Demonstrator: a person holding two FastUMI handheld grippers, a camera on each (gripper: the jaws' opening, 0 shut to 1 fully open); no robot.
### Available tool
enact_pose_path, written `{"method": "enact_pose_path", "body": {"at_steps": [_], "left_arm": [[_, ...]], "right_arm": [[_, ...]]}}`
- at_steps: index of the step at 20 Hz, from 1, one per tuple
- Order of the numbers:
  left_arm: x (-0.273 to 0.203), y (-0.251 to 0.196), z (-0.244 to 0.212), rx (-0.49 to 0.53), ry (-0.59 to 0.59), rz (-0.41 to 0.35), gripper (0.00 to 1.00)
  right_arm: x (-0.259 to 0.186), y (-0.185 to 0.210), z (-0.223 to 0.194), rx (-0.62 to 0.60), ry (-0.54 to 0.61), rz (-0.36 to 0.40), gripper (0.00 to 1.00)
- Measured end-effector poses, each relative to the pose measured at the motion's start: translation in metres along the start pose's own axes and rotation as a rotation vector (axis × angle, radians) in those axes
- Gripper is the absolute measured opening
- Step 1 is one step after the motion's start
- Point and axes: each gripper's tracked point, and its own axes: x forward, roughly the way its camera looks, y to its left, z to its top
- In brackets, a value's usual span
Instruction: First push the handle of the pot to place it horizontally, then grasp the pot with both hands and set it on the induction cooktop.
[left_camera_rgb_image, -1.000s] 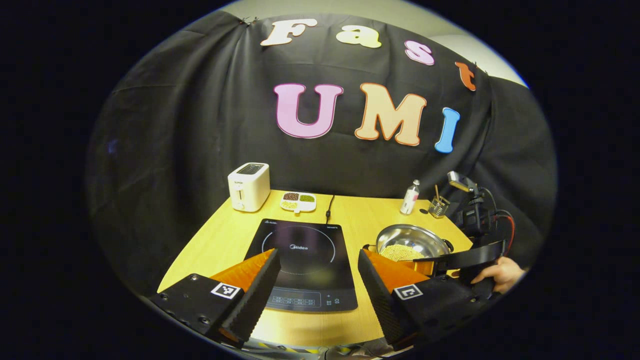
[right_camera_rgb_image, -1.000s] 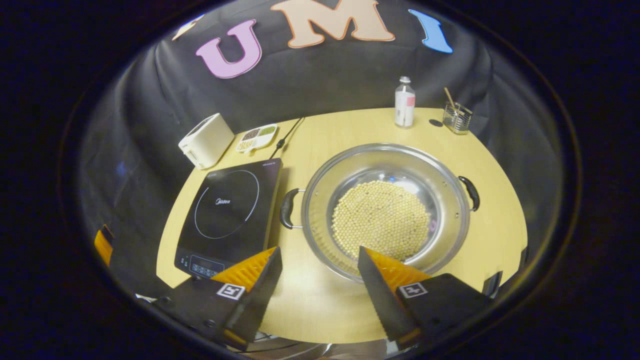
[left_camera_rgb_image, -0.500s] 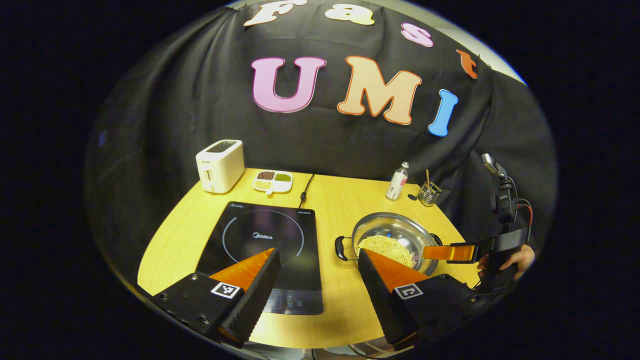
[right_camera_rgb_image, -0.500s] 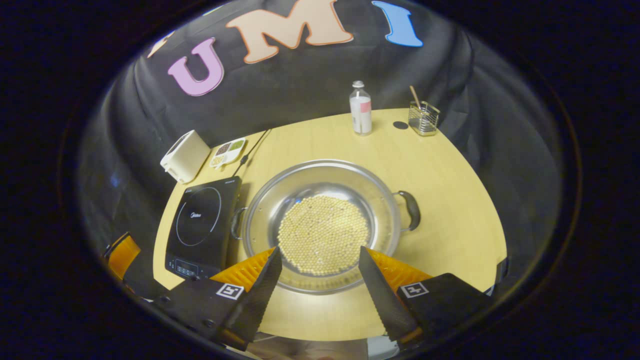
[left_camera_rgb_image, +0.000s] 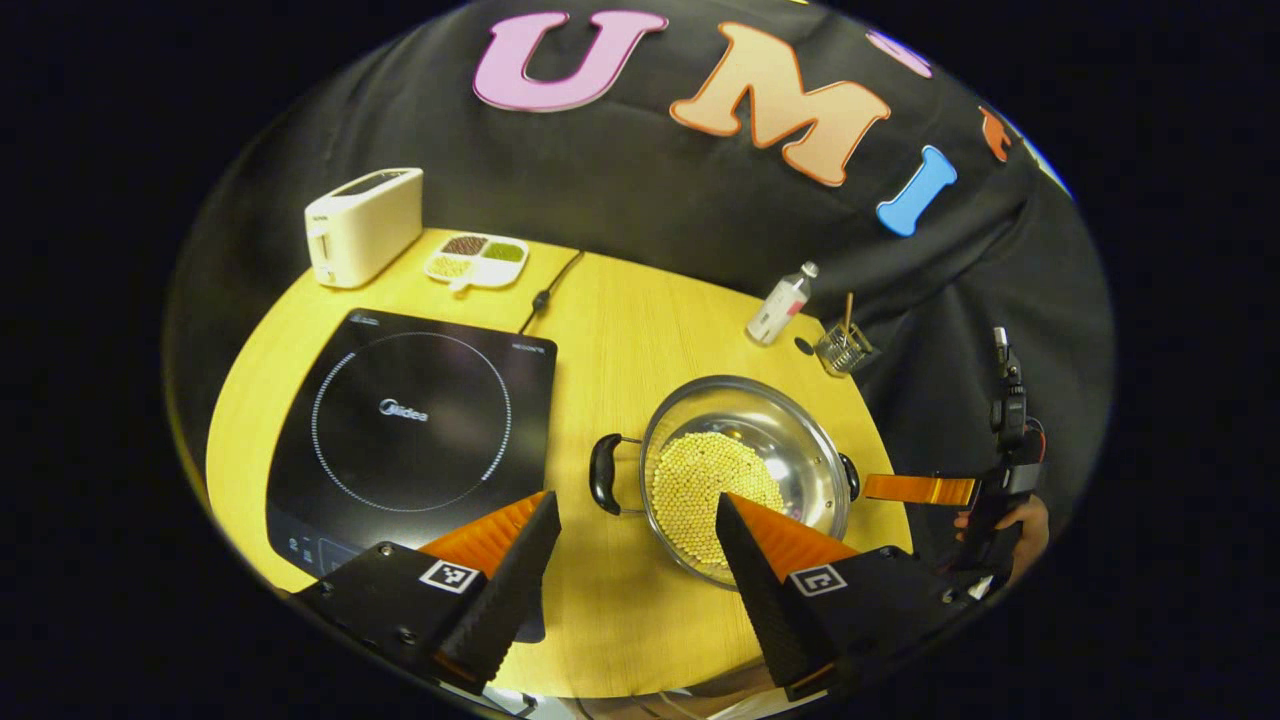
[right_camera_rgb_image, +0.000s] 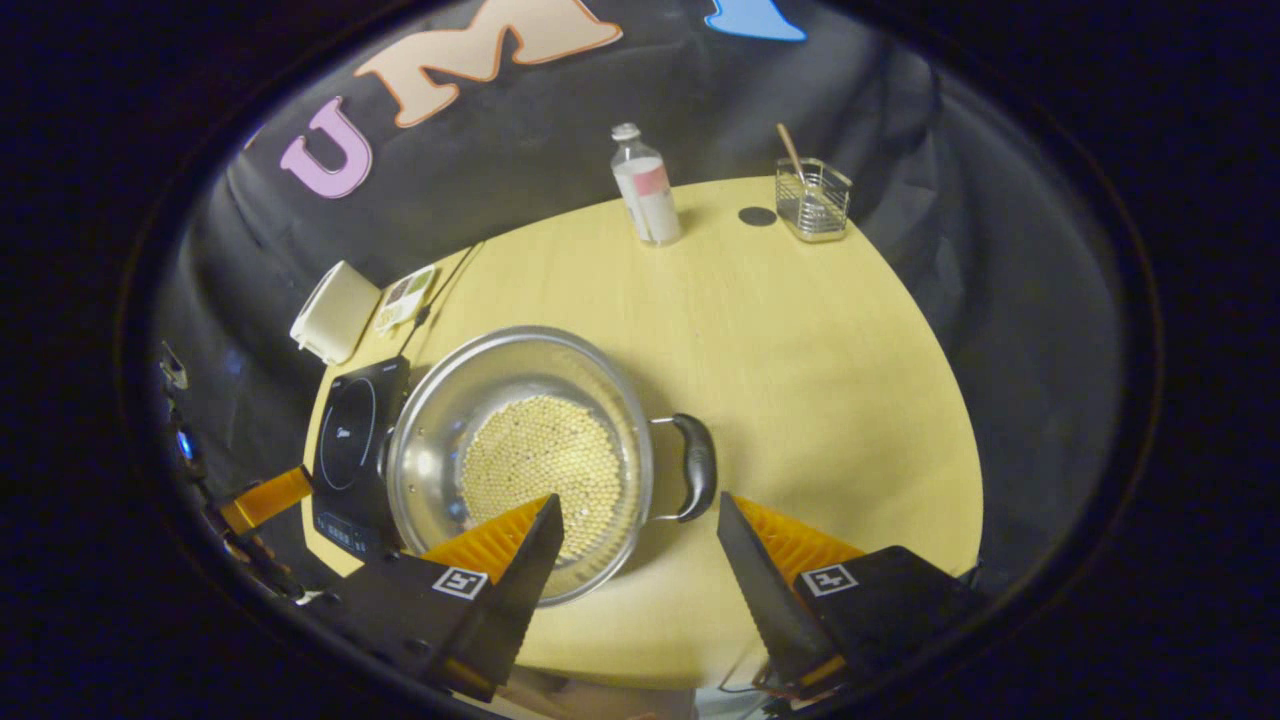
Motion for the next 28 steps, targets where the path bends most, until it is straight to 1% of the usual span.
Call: {"method": "enact_pose_path", "body": {"at_steps": [6,7,9,10,11,12,13,14,15,16,17,18,20,22,23,24,25,26,27,28], "left_arm": [[0.057,0.011,-0.007,-0.003,0.148,0.036,0.97],[0.064,0.013,-0.01,-0.005,0.173,0.043,1.0],[0.075,0.015,-0.014,0.0,0.21,0.053,1.0],[0.079,0.015,-0.014,0.002,0.223,0.055,0.97],[0.083,0.015,-0.015,0.005,0.235,0.054,0.97],[0.089,0.015,-0.018,0.005,0.252,0.052,0.96],[0.093,0.015,-0.022,-0.002,0.271,0.05,0.96],[0.1,0.015,-0.025,-0.02,0.285,0.044,0.96],[0.106,0.014,-0.027,-0.042,0.298,0.041,0.96],[0.112,0.013,-0.03,-0.061,0.31,0.035,0.96],[0.116,0.013,-0.032,-0.067,0.321,0.031,0.96],[0.119,0.013,-0.034,-0.068,0.334,0.028,0.96],[0.124,0.015,-0.038,-0.062,0.358,0.028,0.95],[0.126,0.018,-0.044,-0.05,0.393,0.046,0.92],[0.127,0.017,-0.046,-0.049,0.401,0.043,0.9],[0.129,0.014,-0.046,-0.051,0.404,0.036,0.9],[0.13,0.014,-0.047,-0.051,0.411,0.036,0.93],[0.131,0.016,-0.049,-0.05,0.418,0.04,0.86],[0.133,0.018,-0.05,-0.051,0.428,0.051,0.8],[0.134,0.022,-0.054,-0.052,0.443,0.066,0.76]], "right_arm": [[0.041,-0.016,0.005,-0.019,0.118,0.096,0.94],[0.049,-0.02,0.006,-0.026,0.137,0.096,0.94],[0.061,-0.022,0.003,-0.017,0.181,0.117,0.94],[0.067,-0.021,0.001,-0.001,0.203,0.135,0.96],[0.071,-0.02,-0.001,0.007,0.221,0.153,0.92],[0.076,-0.02,-0.002,0.01,0.234,0.169,0.96],[0.079,-0.017,-0.003,0.013,0.25,0.185,0.89],[0.083,-0.015,-0.004,0.017,0.265,0.205,0.88],[0.087,-0.013,-0.006,0.017,0.28,0.214,0.94],[0.088,-0.012,-0.011,0.012,0.297,0.228,0.91],[0.092,-0.009,-0.014,0.009,0.31,0.246,0.9],[0.094,-0.004,-0.016,0.006,0.319,0.255,0.75],[0.1,-0.004,-0.017,-0.01,0.327,0.255,0.73],[0.102,-0.003,-0.021,-0.029,0.342,0.257,0.73],[0.104,-0.002,-0.02,-0.032,0.344,0.264,0.73],[0.105,-0.001,-0.021,-0.029,0.349,0.271,0.81],[0.106,0.0,-0.019,-0.014,0.347,0.285,0.74],[0.107,0.002,-0.019,0.009,0.356,0.291,0.73],[0.108,0.003,-0.021,0.02,0.372,0.296,0.7],[0.106,0.01,-0.022,0.047,0.377,0.33,0.66]]}}
